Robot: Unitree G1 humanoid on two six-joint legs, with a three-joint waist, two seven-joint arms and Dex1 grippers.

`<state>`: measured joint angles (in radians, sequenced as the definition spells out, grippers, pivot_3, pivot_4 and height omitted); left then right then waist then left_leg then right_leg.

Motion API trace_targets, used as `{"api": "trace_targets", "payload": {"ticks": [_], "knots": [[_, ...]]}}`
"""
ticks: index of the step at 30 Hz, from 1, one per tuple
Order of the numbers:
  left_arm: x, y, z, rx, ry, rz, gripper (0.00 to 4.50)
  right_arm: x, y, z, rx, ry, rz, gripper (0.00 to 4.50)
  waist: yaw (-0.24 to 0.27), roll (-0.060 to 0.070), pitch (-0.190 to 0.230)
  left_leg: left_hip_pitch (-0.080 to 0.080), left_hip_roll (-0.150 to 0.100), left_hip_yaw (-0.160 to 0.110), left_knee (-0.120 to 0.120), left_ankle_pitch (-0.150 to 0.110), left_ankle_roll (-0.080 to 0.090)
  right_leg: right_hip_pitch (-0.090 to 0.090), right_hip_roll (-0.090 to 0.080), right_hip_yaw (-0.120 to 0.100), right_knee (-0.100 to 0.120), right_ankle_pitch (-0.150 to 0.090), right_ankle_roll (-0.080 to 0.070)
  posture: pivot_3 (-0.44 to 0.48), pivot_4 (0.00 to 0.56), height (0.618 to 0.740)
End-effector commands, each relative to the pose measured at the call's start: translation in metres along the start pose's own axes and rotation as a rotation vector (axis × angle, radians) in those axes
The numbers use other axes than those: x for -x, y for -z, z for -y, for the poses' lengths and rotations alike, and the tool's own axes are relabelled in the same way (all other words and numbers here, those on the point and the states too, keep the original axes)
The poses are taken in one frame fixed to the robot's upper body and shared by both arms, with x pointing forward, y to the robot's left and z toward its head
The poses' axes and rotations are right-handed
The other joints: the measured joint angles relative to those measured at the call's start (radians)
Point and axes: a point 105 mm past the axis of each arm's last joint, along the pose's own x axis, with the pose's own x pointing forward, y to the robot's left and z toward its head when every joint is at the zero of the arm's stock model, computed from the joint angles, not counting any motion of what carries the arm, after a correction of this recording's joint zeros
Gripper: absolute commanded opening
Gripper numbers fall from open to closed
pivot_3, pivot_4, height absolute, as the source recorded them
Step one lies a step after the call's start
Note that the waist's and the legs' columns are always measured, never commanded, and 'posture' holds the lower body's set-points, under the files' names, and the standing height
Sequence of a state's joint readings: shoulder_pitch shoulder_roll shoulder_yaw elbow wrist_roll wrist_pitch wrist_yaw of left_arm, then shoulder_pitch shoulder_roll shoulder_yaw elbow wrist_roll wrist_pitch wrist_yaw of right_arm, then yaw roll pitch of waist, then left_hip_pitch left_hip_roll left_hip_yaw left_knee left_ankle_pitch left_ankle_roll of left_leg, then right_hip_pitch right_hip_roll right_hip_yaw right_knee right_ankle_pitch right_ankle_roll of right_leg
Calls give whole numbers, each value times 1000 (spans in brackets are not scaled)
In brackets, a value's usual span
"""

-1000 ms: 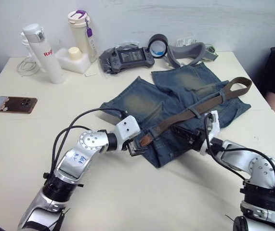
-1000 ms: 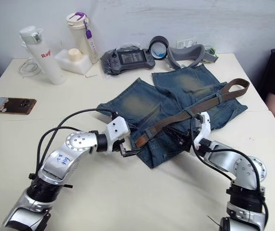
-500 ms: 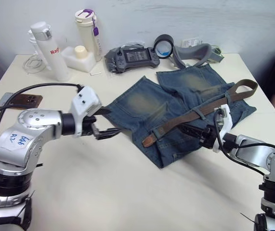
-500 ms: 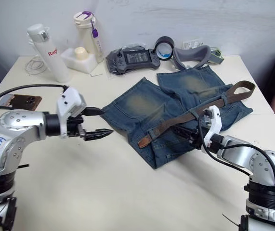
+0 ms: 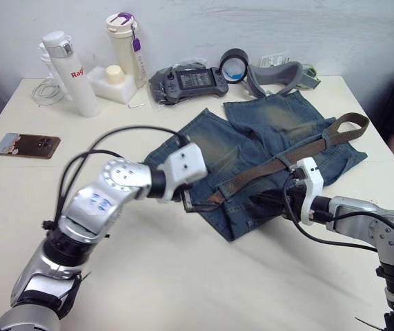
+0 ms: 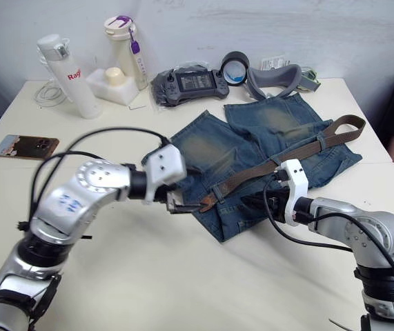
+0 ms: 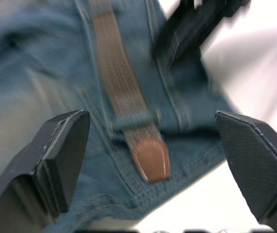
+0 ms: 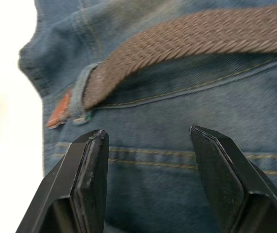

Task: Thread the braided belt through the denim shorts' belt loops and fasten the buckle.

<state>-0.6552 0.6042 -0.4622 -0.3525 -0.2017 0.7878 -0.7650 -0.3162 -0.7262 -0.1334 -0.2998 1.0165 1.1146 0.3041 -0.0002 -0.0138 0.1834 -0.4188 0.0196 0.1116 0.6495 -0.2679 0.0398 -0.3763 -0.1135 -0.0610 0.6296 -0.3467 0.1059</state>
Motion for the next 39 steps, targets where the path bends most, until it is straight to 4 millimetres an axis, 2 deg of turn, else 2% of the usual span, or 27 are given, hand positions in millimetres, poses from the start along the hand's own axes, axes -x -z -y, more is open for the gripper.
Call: {"api": "trace_targets", "payload": {"ticks": [1, 8, 15, 19, 24, 27, 28, 33, 36, 38, 39], "knots": [[-4, -4, -8, -75, -66, 3, 4500, 7, -8, -1, 44, 17, 48, 2864, 1, 0, 0, -1, 0, -1, 0, 0, 0, 0, 0, -1, 0, 0, 0, 0, 150, 740], [-34, -2, -5, -149, -137, -1, 4500, 8, -10, 1, 50, 39, 58, 2864, 10, 0, 0, -2, -1, -2, 2, 0, 2, 0, -1, -2, 0, 1, 1, 0, 150, 740], [-35, 7, -18, -186, -245, -63, 4500, 11, -16, 4, 67, 57, 67, 2864, 13, 0, 0, -2, -1, -2, 2, 0, 2, 0, -1, -2, 0, 1, 1, 0, 150, 740], [-31, 7, -25, -156, -294, -50, 3557, 13, -17, 2, 98, 50, 48, 2944, 15, 0, 0, -2, -1, -2, 3, 0, 2, 0, -1, -1, 0, 1, 1, 0, 150, 740], [-25, 5, -25, -166, -291, -39, 1399, 16, -19, 3, 169, 54, 23, 2944, 20, 0, 0, -2, -1, -2, 3, 0, 2, 0, -1, -2, 0, 1, 1, 0, 150, 740], [-11, 7, -25, -162, -312, -52, 188, 17, -23, 10, 206, 88, 21, 2944, 18, 0, 0, -2, -1, -2, 3, 0, 3, 0, -1, -1, 0, 1, 1, 0, 150, 740], [-7, 8, -26, -162, -320, -58, 79, 17, -25, 12, 217, 94, 21, 2944, 16, 0, 0, -2, -1, -2, 3, 0, 3, 0, -1, -1, 1, 1, 1, 0, 150, 740], [20, 15, -29, -166, -371, -105, 79, 13, -26, 27, 241, 135, 5, 2944, 10, 0, 0, -2, -1, -2, 3, 0, 2, 0, -1, -2, 1, 1, 1, 0, 150, 740], [36, 22, -28, -163, -393, -145, 0, 8, -16, 41, 223, 176, -51, 2066, 5, 0, 0, -2, -1, -2, 4, 0, 2, 0, -1, -1, 1, 1, 1, 0, 150, 740], [49, 31, -28, -151, -412, -182, 0, 6, -7, 45, 193, 178, -93, 1191, -1, 0, 0, -2, -1, -2, 3, 0, 2, 0, -1, -1, 1, 1, 1, 0, 150, 740], [57, 37, -29, -144, -427, -200, 0, 4, -5, 46, 178, 173, -102, 614, -2, 0, 0, -2, -1, -2, 3, 0, 2, 0, -1, -1, 0, 1, 1, 0, 150, 740]]}}
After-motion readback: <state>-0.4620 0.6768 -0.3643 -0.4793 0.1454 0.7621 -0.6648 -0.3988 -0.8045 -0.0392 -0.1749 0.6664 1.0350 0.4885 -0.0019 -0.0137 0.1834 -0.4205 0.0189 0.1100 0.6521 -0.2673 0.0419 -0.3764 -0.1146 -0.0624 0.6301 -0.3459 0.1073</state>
